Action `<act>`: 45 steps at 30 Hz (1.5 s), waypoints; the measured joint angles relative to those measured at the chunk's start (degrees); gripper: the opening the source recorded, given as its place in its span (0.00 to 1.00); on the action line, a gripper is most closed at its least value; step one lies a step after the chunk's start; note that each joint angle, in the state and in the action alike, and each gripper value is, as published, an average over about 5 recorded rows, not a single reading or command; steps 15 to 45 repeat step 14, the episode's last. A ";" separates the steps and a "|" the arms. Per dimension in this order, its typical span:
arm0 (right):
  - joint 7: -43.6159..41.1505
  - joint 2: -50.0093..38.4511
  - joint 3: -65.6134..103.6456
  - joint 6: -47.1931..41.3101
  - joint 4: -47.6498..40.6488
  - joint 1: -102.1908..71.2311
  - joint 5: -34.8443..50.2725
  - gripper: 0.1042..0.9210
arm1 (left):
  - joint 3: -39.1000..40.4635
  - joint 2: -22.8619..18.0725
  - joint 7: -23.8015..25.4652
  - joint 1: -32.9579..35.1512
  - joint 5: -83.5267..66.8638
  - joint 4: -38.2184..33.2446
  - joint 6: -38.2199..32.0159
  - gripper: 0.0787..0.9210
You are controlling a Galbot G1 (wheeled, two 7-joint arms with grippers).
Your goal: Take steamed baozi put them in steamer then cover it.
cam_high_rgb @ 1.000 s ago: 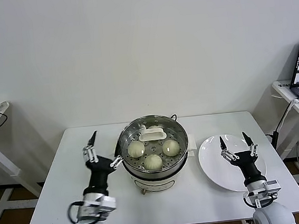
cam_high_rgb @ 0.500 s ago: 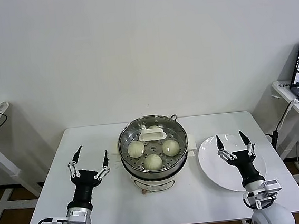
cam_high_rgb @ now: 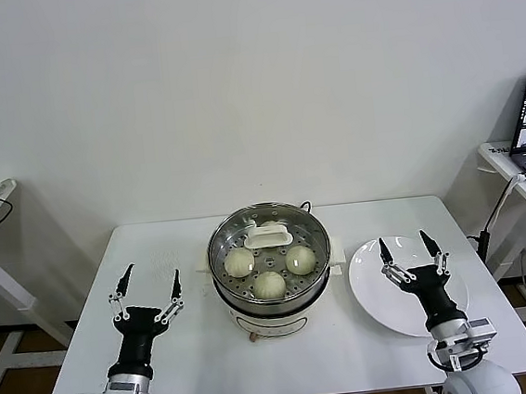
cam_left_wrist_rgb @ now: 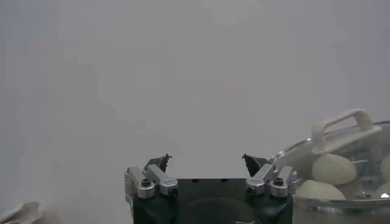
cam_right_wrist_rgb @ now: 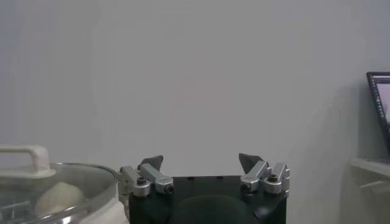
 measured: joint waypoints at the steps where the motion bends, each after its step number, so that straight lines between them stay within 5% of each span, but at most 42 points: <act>1: 0.02 0.01 0.04 -0.05 0.12 -0.10 -0.07 0.88 | -0.06 0.02 0.06 0.04 -0.13 0.04 -0.13 0.88; 45: 0.19 -0.02 0.53 -0.45 1.25 -1.10 -0.93 0.88 | -0.48 0.18 0.48 0.48 -1.14 0.52 -1.24 0.88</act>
